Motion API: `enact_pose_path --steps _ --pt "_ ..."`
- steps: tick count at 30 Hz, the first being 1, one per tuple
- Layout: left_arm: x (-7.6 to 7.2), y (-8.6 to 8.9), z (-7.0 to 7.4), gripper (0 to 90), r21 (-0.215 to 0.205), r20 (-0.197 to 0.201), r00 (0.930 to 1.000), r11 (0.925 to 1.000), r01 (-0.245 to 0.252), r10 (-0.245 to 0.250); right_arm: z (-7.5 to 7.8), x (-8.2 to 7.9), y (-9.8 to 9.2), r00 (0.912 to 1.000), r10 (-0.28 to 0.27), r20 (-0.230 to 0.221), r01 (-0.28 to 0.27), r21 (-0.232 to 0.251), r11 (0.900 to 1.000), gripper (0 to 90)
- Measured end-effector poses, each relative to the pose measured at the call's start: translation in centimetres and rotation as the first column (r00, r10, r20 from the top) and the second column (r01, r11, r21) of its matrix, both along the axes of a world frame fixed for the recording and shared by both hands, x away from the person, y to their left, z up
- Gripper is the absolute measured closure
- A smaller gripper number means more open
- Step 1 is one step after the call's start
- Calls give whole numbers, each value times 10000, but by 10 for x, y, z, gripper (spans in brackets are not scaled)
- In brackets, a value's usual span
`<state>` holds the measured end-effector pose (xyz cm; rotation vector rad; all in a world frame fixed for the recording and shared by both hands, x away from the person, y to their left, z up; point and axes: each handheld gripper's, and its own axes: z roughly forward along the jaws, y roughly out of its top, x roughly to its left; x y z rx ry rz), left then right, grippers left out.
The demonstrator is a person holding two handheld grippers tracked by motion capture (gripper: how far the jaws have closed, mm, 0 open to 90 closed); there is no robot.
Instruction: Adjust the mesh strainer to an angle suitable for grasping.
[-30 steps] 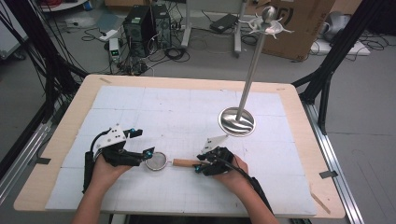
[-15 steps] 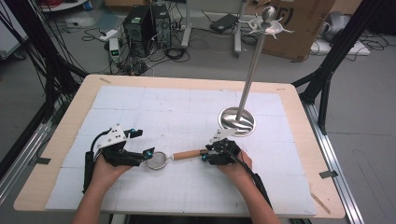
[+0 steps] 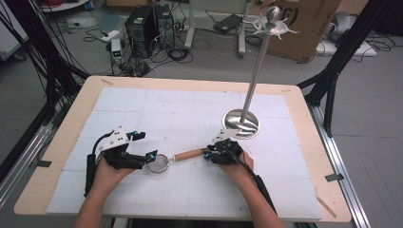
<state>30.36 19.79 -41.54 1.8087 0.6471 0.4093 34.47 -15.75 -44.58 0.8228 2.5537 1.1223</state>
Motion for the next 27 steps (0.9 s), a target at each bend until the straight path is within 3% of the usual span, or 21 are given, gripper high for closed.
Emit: enact_pose_path --steps 8,15,19,27 --pt "0 2 1 171 -63 22 10000 10000 13 -12 -1 -3 17 9996 277 69 -278 42 9996 659" --pt "0 2 0 171 -63 15 10000 10000 -9 10 5 -10 13 9996 283 86 -283 77 9996 578" --pt "0 2 0 171 -61 8 10000 10000 -58 58 14 -19 0 9996 230 137 -235 376 9990 543" --pt "1 0 -1 171 51 -27 10000 10000 -30 30 35 -43 -49 9967 -119 801 19 1247 9922 492"
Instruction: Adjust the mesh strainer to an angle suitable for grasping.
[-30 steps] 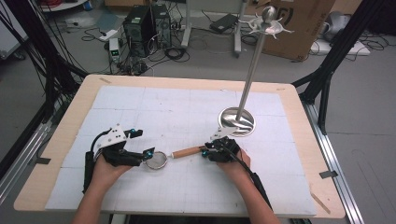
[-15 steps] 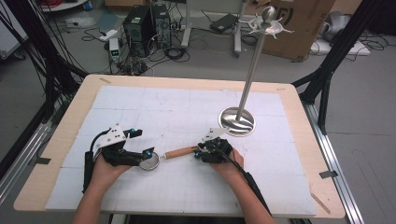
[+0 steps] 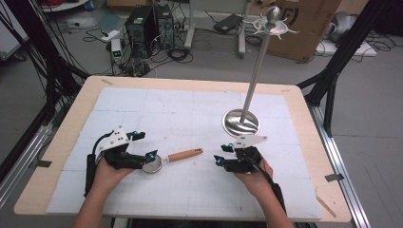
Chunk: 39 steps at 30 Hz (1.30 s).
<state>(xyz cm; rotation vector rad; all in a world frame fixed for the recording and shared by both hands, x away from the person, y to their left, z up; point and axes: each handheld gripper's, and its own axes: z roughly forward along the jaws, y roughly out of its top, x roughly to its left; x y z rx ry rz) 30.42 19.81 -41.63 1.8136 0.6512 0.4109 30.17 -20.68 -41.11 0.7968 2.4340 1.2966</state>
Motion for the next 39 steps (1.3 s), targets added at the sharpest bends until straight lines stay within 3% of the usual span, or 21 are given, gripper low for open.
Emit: enact_pose_path --steps 7,14,20,29,39 --pt "1 -4 -2 171 75 -82 9999 9999 103 -102 4 -12 -27 9983 -522 256 501 787 9956 474" --pt "0 -4 -2 171 34 -230 9995 9998 211 -210 8 -14 -32 9979 -364 540 318 847 9959 453" --pt "0 -3 -1 171 -50 -187 9995 9997 250 -251 14 -15 -44 9956 -621 697 525 1325 9898 424" --pt "1 0 -1 170 -109 -254 9995 9997 207 -210 17 -13 -56 9878 -1061 1137 881 1527 9843 345" --pt "-1 -2 0 170 -102 -197 9995 9996 259 -261 17 -13 -56 9869 -1093 1188 875 1751 9807 305"
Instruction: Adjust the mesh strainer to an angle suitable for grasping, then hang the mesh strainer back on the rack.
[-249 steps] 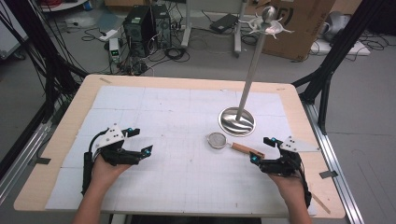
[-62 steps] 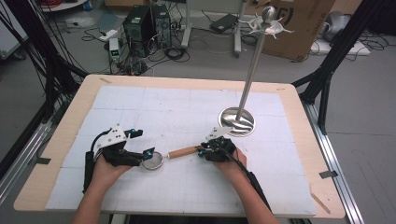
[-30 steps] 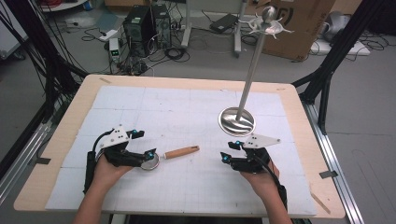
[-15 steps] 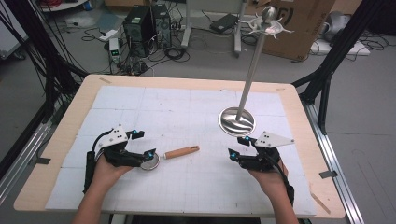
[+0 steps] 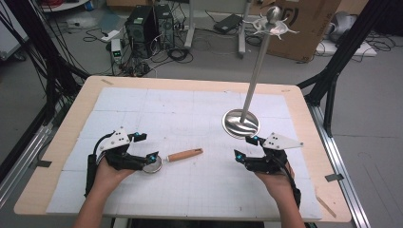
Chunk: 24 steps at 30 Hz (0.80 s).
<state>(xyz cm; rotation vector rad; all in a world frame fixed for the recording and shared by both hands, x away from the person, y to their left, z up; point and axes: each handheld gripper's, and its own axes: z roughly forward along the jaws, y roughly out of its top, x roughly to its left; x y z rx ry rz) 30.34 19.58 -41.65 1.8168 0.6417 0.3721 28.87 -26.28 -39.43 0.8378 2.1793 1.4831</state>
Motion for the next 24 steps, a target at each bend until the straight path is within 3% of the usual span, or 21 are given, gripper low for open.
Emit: enact_pose_path --steps 16,24 --pt "-2 -7 1 171 16 -45 9999 9999 123 -123 -1 -1 0 10000 9 30 -9 -75 10000 302" --pt "-3 -11 -3 169 313 -533 9985 9994 150 -134 1 -1 -7 9999 -104 -3 104 113 9999 302"
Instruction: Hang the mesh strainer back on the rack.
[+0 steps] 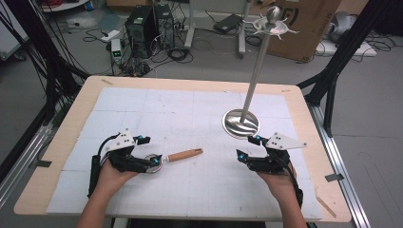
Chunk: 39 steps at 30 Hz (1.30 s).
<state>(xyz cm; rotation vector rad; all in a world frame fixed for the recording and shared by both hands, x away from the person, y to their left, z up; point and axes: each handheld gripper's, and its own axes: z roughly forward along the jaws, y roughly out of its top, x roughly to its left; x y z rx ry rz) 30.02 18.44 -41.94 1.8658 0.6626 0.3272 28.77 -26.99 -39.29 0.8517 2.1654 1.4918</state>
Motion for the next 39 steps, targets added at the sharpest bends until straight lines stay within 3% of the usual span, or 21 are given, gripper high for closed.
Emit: enact_pose_path --steps 7,12,18,20,26,30,33,38,39 --pt "6 -13 0 169 717 -371 9990 9971 259 -233 1 1 -4 9999 -105 70 105 104 9999 301" --pt "13 -27 2 170 1517 -639 9962 9860 688 -597 2 1 -6 9999 -113 29 113 193 9998 301" --pt "20 -42 3 217 2375 -969 9891 9625 1312 -1109 1 2 -7 9999 -131 -6 131 181 9998 301" --pt "22 -45 3 223 2429 -1086 9862 9587 1480 -1248 1 2 -7 9999 -150 -22 150 208 9997 301" --pt "31 -55 0 256 3019 -1484 9814 9394 1625 -1220 1 2 -10 9998 -197 14 197 266 9995 301" --pt "34 -60 -1 345 3274 -1767 9772 9293 1709 -1175 2 1 -10 9998 -175 15 175 253 9995 303" --pt "36 -62 -2 364 3535 -2061 9720 9176 1817 -1130 3 1 -11 9998 -174 40 173 294 9994 303" --pt "38 -67 -4 442 4227 -2289 9661 8817 2094 -1197 4 1 -13 9996 -273 59 270 366 9990 303" --pt "38 -68 -5 449 4303 -2327 9655 8780 2097 -1166 4 0 -13 9997 -264 0 264 375 9989 303"
